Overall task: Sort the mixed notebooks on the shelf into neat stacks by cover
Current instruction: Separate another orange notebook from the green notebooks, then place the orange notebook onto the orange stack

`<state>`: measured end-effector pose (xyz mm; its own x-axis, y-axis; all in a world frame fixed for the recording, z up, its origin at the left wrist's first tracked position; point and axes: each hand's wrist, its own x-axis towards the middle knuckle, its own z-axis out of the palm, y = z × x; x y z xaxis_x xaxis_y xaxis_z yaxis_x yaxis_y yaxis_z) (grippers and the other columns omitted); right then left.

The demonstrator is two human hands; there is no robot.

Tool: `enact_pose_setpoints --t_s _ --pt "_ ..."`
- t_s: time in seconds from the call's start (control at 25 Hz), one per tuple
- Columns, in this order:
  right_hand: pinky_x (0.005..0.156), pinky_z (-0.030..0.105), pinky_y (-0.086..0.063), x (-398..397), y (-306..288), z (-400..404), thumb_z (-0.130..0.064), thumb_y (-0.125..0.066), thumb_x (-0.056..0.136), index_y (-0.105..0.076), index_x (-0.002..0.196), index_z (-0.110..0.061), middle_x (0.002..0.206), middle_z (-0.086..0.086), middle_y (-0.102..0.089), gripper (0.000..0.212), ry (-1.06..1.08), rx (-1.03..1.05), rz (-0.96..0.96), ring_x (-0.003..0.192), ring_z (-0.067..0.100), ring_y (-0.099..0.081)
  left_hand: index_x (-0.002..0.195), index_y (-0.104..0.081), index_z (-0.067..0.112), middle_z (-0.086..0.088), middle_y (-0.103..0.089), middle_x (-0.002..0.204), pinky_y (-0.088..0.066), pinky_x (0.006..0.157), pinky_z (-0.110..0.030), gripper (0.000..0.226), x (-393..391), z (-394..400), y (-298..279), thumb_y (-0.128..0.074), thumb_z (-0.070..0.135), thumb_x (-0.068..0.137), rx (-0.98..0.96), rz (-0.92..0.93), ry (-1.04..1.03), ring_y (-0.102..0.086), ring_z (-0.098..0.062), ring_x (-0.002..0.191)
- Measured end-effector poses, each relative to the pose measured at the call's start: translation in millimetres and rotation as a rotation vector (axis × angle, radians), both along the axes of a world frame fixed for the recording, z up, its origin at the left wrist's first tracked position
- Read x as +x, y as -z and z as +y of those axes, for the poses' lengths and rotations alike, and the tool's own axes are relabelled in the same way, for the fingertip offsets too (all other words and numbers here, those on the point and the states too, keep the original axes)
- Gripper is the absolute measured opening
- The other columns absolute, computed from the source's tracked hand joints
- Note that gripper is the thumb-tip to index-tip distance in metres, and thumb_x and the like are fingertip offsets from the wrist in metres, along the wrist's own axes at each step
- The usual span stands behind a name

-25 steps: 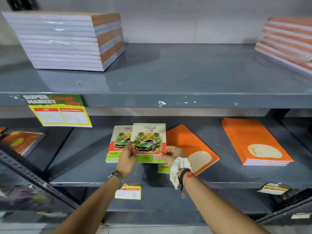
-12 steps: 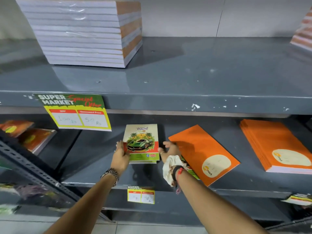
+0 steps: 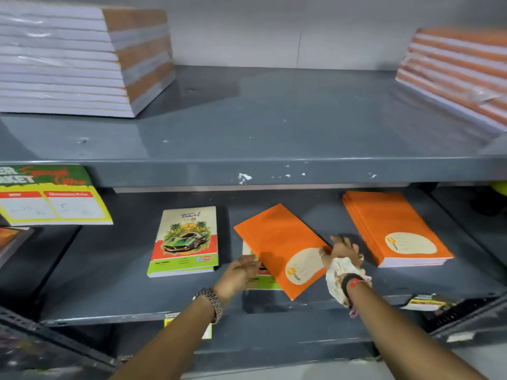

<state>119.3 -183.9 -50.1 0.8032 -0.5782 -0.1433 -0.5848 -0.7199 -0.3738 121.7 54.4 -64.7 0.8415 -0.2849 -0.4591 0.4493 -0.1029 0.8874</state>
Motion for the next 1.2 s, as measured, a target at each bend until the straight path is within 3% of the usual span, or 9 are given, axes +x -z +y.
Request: enact_pose_setpoints --t_s 0.16,0.32,0.44,0.56,0.64,0.72,0.88,1.04,1.2 --pt "0.108 0.049 -0.032 -1.1 15.3 -18.7 -0.04 -0.058 0.081 -0.051 0.124 -0.02 0.138 0.01 -0.047 0.048 -0.04 0.103 0.12 0.128 0.036 -0.039 0.121 -0.046 0.001 -0.011 -0.06 0.114 -0.051 0.07 -0.03 0.038 -5.0 -38.0 1.3 -0.054 0.015 0.087 -0.081 0.159 -0.016 -0.058 -0.019 0.098" --pt "0.098 0.046 -0.046 3.0 45.9 -55.2 -0.052 -0.071 0.054 -0.063 0.104 -0.02 0.116 0.011 -0.066 0.06 -0.037 0.39 0.151 0.108 0.034 -0.059 0.115 -0.048 -0.001 -0.017 -0.06 0.113 -0.053 0.065 -0.028 0.033 -5.1 -56.8 6.4 -0.056 0.003 0.083 -0.013 0.159 -0.207 -0.061 -0.019 0.084" --pt "0.102 0.042 -0.044 -3.4 38.5 -64.8 -0.043 -0.078 0.06 -0.058 0.114 -0.014 0.122 0.009 -0.061 0.063 -0.09 0.558 0.181 0.11 0.03 -0.058 0.105 -0.054 0.004 -0.017 -0.062 0.113 -0.052 0.073 -0.034 0.029 -10.8 -64.5 8.5 -0.051 -0.01 0.08 -0.034 0.109 -0.222 -0.061 -0.028 0.091" --pt "0.084 0.04 -0.058 -14.9 20.1 -82.1 -0.027 -0.075 0.071 -0.061 0.107 -0.009 0.102 0.01 -0.068 0.042 -0.193 0.673 0.06 0.085 0.024 -0.067 0.113 -0.055 0.009 -0.011 -0.064 0.111 -0.054 0.072 -0.032 0.038 -19.9 -82.7 4.5 -0.051 -0.011 0.081 -0.114 0.03 -0.225 -0.062 -0.026 0.097" --pt "0.065 0.027 -0.06 -22.3 10.8 -102.3 -0.019 -0.073 0.075 -0.062 0.108 -0.006 0.098 0.01 -0.069 0.038 -0.196 0.678 -0.051 0.078 0.021 -0.067 0.116 -0.055 0.011 -0.009 -0.065 0.111 -0.057 0.069 -0.027 0.04 -22.3 -97.7 0.9 -0.053 -0.009 0.082 -0.146 -0.041 -0.214 -0.062 -0.024 0.099" --pt "0.059 0.024 -0.059 -30.4 -5.7 -126.2 -0.012 -0.071 0.077 -0.064 0.103 -0.006 0.094 0.009 -0.068 0.028 -0.197 0.706 -0.16 0.075 0.021 -0.066 0.12 -0.054 0.012 -0.008 -0.065 0.114 -0.057 0.075 -0.032 0.044 -19.3 -119.7 -3.9 -0.056 -0.007 0.081 -0.151 -0.103 -0.212 -0.062 -0.026 0.104" --pt "0.079 0.044 -0.058 -40.0 -29.8 -190.0 -0.012 -0.07 0.078 -0.067 0.098 -0.01 0.094 0.009 -0.069 0.021 -0.123 0.628 -0.275 0.084 0.029 -0.067 0.116 -0.056 0.011 -0.004 -0.064 0.111 -0.054 0.082 -0.038 0.041 -5.2 -190.5 -19.3 -0.06 -0.007 0.079 -0.143 -0.174 -0.163 -0.061 -0.026 0.104" --pt "0.083 0.041 -0.056 -49.7 -29.7 -247.0 -0.017 -0.07 0.077 -0.068 0.1 -0.015 0.093 0.007 -0.071 0.023 -0.007 0.56 -0.275 0.084 0.028 -0.067 0.113 -0.057 0.008 -0.009 -0.063 0.112 -0.054 0.074 -0.028 0.041 6.8 -259.6 -19.9 -0.059 -0.011 0.077 -0.102 -0.174 -0.083 -0.062 -0.021 0.094" --pt "0.076 0.026 -0.043 -51.9 -21.3 -278.7 -0.017 -0.07 0.078 -0.067 0.101 -0.01 0.089 0.008 -0.069 0.024 0.108 0.496 -0.248 0.082 0.024 -0.062 0.119 -0.053 0.003 -0.013 -0.059 0.119 -0.046 0.096 -0.038 0.043 13.4 -306.5 -16.9 -0.058 -0.01 0.078 0.014 -0.166 -0.035 -0.056 -0.023 0.106"
